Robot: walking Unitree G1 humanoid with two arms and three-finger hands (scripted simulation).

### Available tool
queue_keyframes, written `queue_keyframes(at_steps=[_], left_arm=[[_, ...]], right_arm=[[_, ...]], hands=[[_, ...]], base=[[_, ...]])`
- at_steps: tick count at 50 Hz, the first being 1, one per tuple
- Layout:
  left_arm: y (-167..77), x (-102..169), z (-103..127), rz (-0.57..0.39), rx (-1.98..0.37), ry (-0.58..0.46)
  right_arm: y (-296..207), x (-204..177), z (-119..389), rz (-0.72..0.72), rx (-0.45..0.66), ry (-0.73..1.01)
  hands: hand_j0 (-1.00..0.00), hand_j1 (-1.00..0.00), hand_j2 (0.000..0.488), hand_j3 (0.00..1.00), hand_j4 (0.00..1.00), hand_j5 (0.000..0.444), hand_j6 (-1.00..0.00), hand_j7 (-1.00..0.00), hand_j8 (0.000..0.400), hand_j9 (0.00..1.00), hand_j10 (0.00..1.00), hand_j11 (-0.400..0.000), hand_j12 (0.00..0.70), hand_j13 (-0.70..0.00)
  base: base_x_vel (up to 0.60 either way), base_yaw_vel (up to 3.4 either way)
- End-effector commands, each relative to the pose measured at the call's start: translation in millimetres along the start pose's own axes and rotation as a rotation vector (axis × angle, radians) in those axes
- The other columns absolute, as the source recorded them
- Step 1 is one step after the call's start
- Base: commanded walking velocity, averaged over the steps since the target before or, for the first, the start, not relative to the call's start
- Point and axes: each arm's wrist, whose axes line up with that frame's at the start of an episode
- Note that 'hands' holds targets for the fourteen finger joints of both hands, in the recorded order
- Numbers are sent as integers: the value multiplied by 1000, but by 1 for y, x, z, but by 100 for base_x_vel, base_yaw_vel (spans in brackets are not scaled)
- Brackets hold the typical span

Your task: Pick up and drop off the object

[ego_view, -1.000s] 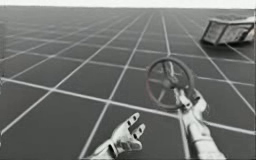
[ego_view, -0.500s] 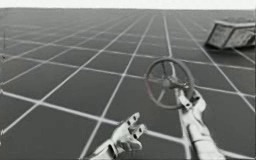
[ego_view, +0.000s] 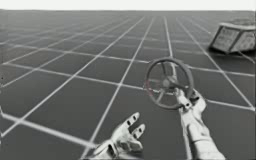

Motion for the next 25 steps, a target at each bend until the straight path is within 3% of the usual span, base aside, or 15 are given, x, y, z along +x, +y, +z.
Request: queue_keyframes(at_steps=[1, 25], left_arm=[[-5, 2, 2, -11, 17, 2], [-5, 2, 2, -11, 17, 2]], right_arm=[[-2, 1, 11, 5, 32, -34], [-2, 1, 11, 5, 32, -34]], hands=[[0, 0, 0, 1000, 1000, 0, 0, 0, 0, 1000, 1000, -400, 0, -700], [0, 0, 0, 1000, 1000, 0, 0, 0, 0, 1000, 1000, -400, 0, -700]], base=[[59, 2], [59, 2]])
